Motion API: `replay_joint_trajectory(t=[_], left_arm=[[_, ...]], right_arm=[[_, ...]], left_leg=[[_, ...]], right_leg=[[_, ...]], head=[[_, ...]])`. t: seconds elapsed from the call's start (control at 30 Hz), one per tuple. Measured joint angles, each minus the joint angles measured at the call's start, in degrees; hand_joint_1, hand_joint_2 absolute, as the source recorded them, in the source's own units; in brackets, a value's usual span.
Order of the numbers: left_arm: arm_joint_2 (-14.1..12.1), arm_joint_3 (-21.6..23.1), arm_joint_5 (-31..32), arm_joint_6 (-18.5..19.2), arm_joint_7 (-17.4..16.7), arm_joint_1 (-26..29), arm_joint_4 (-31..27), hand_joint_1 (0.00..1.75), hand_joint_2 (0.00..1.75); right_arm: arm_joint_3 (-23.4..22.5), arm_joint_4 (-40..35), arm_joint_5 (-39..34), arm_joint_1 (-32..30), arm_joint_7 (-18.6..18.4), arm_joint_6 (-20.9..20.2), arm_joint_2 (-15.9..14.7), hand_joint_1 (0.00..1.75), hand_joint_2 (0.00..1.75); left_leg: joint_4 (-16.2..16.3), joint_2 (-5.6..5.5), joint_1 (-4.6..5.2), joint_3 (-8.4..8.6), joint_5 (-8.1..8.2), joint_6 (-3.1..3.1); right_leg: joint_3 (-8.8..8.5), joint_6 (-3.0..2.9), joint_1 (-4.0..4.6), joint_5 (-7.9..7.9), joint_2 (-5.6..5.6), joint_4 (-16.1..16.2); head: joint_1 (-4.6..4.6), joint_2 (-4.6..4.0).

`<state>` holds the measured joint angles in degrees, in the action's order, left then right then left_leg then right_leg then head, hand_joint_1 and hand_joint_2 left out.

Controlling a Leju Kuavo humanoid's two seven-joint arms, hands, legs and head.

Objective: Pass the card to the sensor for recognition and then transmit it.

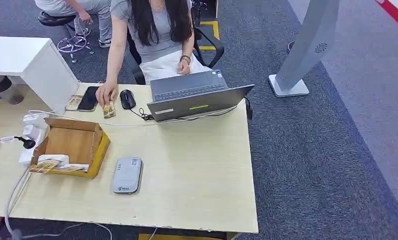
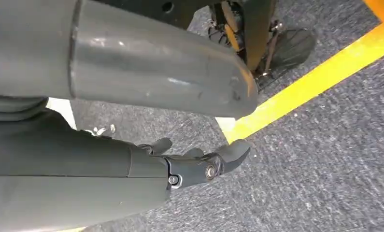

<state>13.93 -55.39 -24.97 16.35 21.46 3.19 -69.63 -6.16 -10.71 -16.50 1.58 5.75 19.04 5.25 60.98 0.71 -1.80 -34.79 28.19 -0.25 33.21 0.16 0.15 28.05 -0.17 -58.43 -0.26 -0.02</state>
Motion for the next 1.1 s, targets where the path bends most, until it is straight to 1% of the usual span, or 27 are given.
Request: replay_joint_trajectory(t=[0.07,0.17,0.27,0.37,0.4,0.47,0.53,0.6,0.63,0.67,0.7,0.73,0.77,0.8,0.83,0.87,0.9,0.93,0.97,1.03,1.1], left_arm=[[1.5,-0.2,-3.2,0.2,0.1,0.9,-7.7,0.0,1.75],[3.0,-0.2,-4.9,-0.2,-0.1,1.1,-17.4,0.0,1.75],[3.3,0.5,-5.6,-1.5,-0.1,1.0,-24.6,0.0,1.75],[3.1,1.8,-5.9,-2.7,0.7,0.7,-29.4,0.0,1.75],[2.4,2.8,-5.5,-3.6,1.6,0.5,-30.8,0.0,1.75],[-0.6,6.7,-4.6,-9.1,2.6,-0.7,-33.0,0.0,1.75],[-3.5,10.8,-1.9,-13.4,3.4,-2.6,-34.1,0.0,1.75],[-7.0,15.3,6.7,-18.8,4.9,-5.3,-34.4,0.0,1.75],[-9.0,17.4,14.8,-23.3,5.7,-7.3,-34.0,0.0,1.75],[-11.1,19.9,24.7,-28.4,5.5,-9.9,-33.1,0.0,1.75],[-13.4,23.0,37.4,-33.7,3.7,-13.3,-30.9,0.0,1.75],[-16.2,26.5,50.9,-37.4,0.3,-17.4,-27.4,0.0,1.75],[-19.5,31.0,64.4,-39.9,-4.3,-22.6,-21.2,0.0,1.75],[-21.2,33.8,74.3,-41.4,-7.6,-27.5,-17.2,0.0,1.75],[-23.2,37.9,83.6,-42.9,-10.1,-32.9,-11.0,0.0,1.75],[-24.7,41.6,90.0,-44.5,-12.1,-38.4,-4.3,0.0,1.75],[-25.4,44.6,93.6,-45.2,-13.8,-42.2,1.0,0.0,1.75],[-26.2,48.5,96.7,-45.8,-15.7,-47.0,6.5,0.0,1.75],[-26.5,50.5,99.1,-46.2,-17.4,-50.0,11.5,0.0,1.75],[-26.8,54.9,101.9,-46.3,-19.8,-55.2,18.7,0.0,1.75],[-26.9,57.6,103.5,-46.1,-21.0,-58.9,23.8,0.0,1.75]], right_arm=[[0.0,0.0,0.6,0.0,-0.6,-0.4,0.0,0.0,0.0],[0.0,0.0,1.4,0.0,-1.4,-1.0,-0.2,0.0,0.0],[0.2,0.0,2.0,0.1,-2.1,-1.5,-0.2,0.0,0.0],[0.6,0.0,2.8,0.1,-3.6,-1.9,-0.2,0.0,0.0],[0.8,0.1,3.4,0.1,-4.7,-2.1,-0.2,0.0,0.0],[1.5,0.1,4.3,0.1,-6.0,-2.4,-0.2,0.0,0.0],[2.0,0.1,5.1,0.3,-6.5,-2.9,-0.3,0.0,0.0],[2.5,0.1,6.0,0.4,-6.5,-3.1,-0.5,0.0,0.0],[2.9,0.1,6.6,0.5,-6.5,-3.5,-0.5,0.0,0.0],[3.4,0.1,7.3,0.5,-6.7,-4.0,-0.6,0.0,0.0],[3.8,0.1,8.1,0.6,-6.8,-4.4,-0.8,0.0,0.0],[4.3,0.1,8.9,0.7,-7.1,-4.9,-0.8,0.0,0.0],[4.9,0.1,9.6,1.0,-7.3,-5.3,-0.9,0.0,0.0],[5.4,0.1,10.2,1.3,-7.3,-5.6,-0.9,0.0,0.0],[5.8,0.1,10.6,1.7,-7.5,-5.9,-0.9,0.0,0.0],[6.3,0.1,10.8,2.0,-7.6,-6.0,-0.9,0.0,0.0],[6.5,0.1,11.0,2.1,-7.6,-6.1,-0.9,0.0,0.0],[6.8,0.1,11.1,2.2,-7.7,-6.1,-0.9,0.0,0.0],[7.0,0.1,11.2,2.2,-7.8,-6.1,-0.9,0.0,0.0],[7.4,0.1,11.4,2.0,-8.6,-6.1,-0.9,0.0,0.0],[7.8,0.1,11.7,1.9,-9.4,-6.0,-0.9,0.0,0.0]], left_leg=[[0.0,-0.01,0.0,0.01,0.0,0.0],[0.0,-0.09,-0.02,0.0,0.0,0.0],[0.0,-0.08,-0.03,0.02,-0.01,-0.01],[0.0,-0.08,-0.02,0.05,-0.02,-0.02],[0.0,-0.09,-0.03,0.07,-0.02,-0.02],[0.0,-0.15,-0.05,0.07,-0.06,-0.02],[0.0,-0.24,-0.04,0.07,-0.09,-0.06],[0.0,-0.25,-0.03,0.11,-0.18,-0.12],[0.0,-0.27,-0.04,0.09,-0.23,-0.08],[0.0,-0.39,-0.04,0.04,-0.31,-0.04],[0.0,-0.49,-0.02,0.06,-0.37,-0.06],[0.0,-0.63,-0.01,0.02,-0.49,-0.01],[0.0,-0.83,-0.02,-0.1,-0.61,-0.03],[0.0,-0.94,-0.03,-0.17,-0.75,-0.05],[0.0,-0.91,-0.03,-0.26,-0.82,-0.09],[0.0,-0.9,-0.02,-0.35,-0.91,-0.08],[0.0,-0.83,-0.02,-0.42,-1.0,-0.17],[0.0,-0.56,0.0,-0.45,-1.04,-0.13],[0.0,-0.27,0.03,-0.45,-1.04,-0.13],[0.0,0.11,0.06,-0.48,-1.04,-0.13],[0.0,0.23,0.1,-0.55,-1.01,-0.11]], right_leg=[[0.02,0.0,0.0,0.0,0.0,0.0],[0.01,0.0,0.01,0.02,-0.08,0.0],[0.02,0.0,0.01,0.02,-0.06,0.0],[0.03,-0.01,0.01,0.02,-0.05,0.0],[0.09,-0.01,0.01,0.02,-0.05,0.0],[0.11,-0.01,0.01,0.02,-0.17,0.0],[0.02,-0.02,0.01,0.02,-0.21,-0.1],[0.14,-0.07,0.01,-0.03,-0.21,-0.1],[0.15,-0.07,0.01,-0.03,-0.23,-0.1],[0.16,-0.07,0.01,-0.06,-0.37,-0.1],[0.23,-0.05,0.0,-0.08,-0.49,-0.1],[0.31,-0.03,0.0,-0.09,-0.65,-0.1],[0.33,-0.02,0.0,-0.12,-0.83,-0.1],[0.39,-0.08,0.0,-0.25,-0.97,-0.1],[0.45,-0.08,0.01,-0.39,-0.93,-0.2],[0.5,-0.16,0.01,-0.54,-0.91,-0.2],[0.37,-0.11,0.0,-0.65,-0.83,-0.2],[0.48,-0.24,0.0,-0.82,-0.64,-0.2],[0.55,-0.14,-0.01,-0.91,-0.31,-0.2],[0.68,-0.07,-0.05,-1.0,0.09,-0.2],[0.8,-0.07,-0.1,-1.0,0.2,-0.2]], head=[[0.02,0.0],[0.09,0.0],[0.04,0.0],[0.04,0.0],[0.04,0.0],[0.04,0.0],[0.04,0.0],[0.02,0.0],[0.04,0.0],[0.11,0.0],[0.04,0.0],[0.04,0.0],[0.04,0.0],[0.11,0.0],[0.09,0.0],[-0.02,0.0],[0.04,0.0],[0.07,0.0],[0.07,0.0],[0.07,0.0],[0.07,0.0]])
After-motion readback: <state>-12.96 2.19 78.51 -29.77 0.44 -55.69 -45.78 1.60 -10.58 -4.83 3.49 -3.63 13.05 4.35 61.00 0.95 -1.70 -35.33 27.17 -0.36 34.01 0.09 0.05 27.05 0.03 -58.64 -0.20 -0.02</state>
